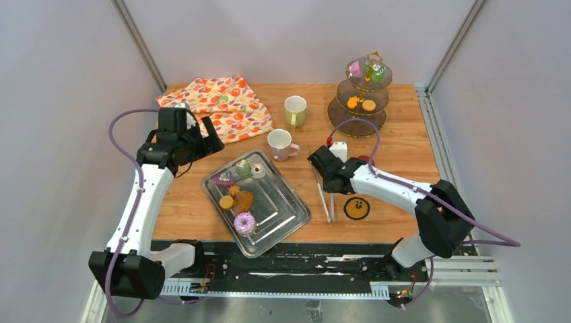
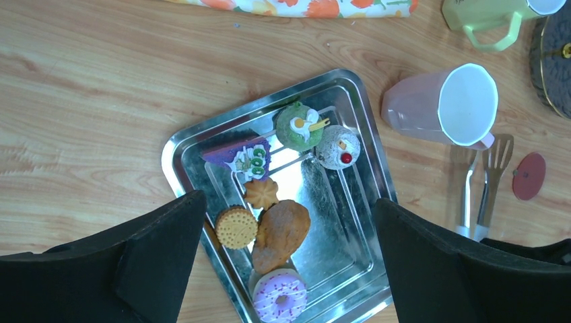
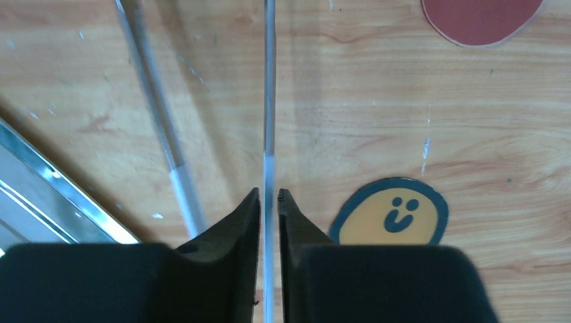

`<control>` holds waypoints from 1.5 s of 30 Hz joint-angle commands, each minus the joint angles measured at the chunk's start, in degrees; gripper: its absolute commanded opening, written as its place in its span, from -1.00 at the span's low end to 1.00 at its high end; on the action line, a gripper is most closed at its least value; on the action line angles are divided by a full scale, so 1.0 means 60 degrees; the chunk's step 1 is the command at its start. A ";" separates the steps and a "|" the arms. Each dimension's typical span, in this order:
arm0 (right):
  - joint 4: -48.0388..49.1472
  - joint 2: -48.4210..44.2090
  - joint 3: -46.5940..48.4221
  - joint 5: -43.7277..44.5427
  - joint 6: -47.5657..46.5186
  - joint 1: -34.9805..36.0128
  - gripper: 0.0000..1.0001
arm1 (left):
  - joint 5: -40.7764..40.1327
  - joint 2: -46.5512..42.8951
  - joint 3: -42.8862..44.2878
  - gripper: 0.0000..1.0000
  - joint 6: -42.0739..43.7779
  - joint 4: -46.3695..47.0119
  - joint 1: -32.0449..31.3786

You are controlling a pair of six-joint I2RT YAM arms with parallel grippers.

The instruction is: Serve the afternoon tea

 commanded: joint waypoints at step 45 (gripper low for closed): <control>0.5611 0.1296 -0.2510 0.1546 -0.0523 0.0922 0.11 | 0.0087 -0.0051 0.0050 1.00 0.0215 0.0258 -0.0031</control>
